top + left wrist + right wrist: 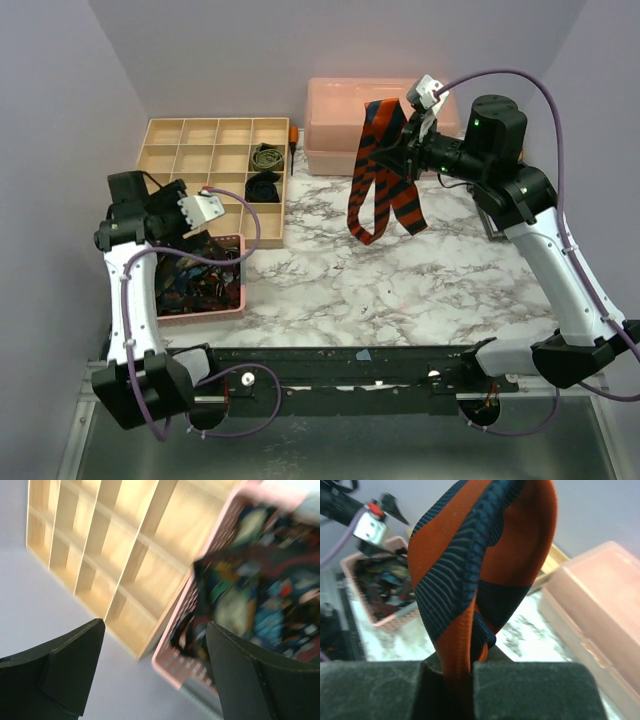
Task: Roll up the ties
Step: Move the bin to the corner of the board, then place the tie at the center of the board, then flatten out the tie at the center of the board.
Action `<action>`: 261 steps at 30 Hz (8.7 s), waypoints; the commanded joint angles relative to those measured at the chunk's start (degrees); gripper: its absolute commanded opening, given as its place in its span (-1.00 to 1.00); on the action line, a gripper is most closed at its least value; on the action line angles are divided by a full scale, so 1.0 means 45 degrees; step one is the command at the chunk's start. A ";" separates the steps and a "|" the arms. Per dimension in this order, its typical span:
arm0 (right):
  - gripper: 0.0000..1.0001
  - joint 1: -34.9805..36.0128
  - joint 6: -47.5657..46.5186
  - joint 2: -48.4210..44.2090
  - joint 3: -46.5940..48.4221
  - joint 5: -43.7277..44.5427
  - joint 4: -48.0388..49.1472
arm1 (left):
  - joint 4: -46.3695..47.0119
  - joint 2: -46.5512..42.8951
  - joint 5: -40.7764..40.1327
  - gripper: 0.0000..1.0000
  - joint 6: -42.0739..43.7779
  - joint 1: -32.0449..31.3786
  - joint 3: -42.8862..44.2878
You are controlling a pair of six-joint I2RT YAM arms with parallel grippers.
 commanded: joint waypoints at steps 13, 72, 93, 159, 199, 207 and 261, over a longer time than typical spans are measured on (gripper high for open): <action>0.95 -0.4201 0.0962 0.0712 -0.5353 -0.0443 -0.2178 | 0.0296 -0.1232 0.3938 0.81 -0.6033 -0.4154 -0.1375; -0.99 -0.1874 -0.2581 -0.3526 -0.8276 0.4623 -0.2734 | 0.2500 -0.0311 0.0775 -1.00 -0.5766 -1.4624 -0.5473; -0.99 -1.2298 -0.7361 0.2123 -0.8261 0.3158 -0.3433 | 0.2046 0.2464 0.0943 -0.80 -0.5442 -1.0846 -0.2948; 0.20 -0.9462 -0.7908 0.4060 -0.7164 0.0909 -0.3797 | 0.1167 0.9313 -0.0629 -0.01 -0.5191 -1.1743 0.3761; -0.10 -1.0287 -1.2596 0.4259 -0.9302 0.3765 -0.3814 | 0.0561 0.8564 0.0183 0.43 -0.6137 -1.3994 0.1427; 0.32 -1.3265 -1.0137 0.3570 -0.6275 -0.0047 -0.5744 | 0.2429 0.6526 0.1122 0.89 -0.8200 -1.2694 0.0673; -0.98 -1.1615 -0.7650 0.1838 -0.7303 -0.1688 -0.6011 | 0.7700 0.0658 0.4464 0.97 -1.4734 -0.8470 -0.2873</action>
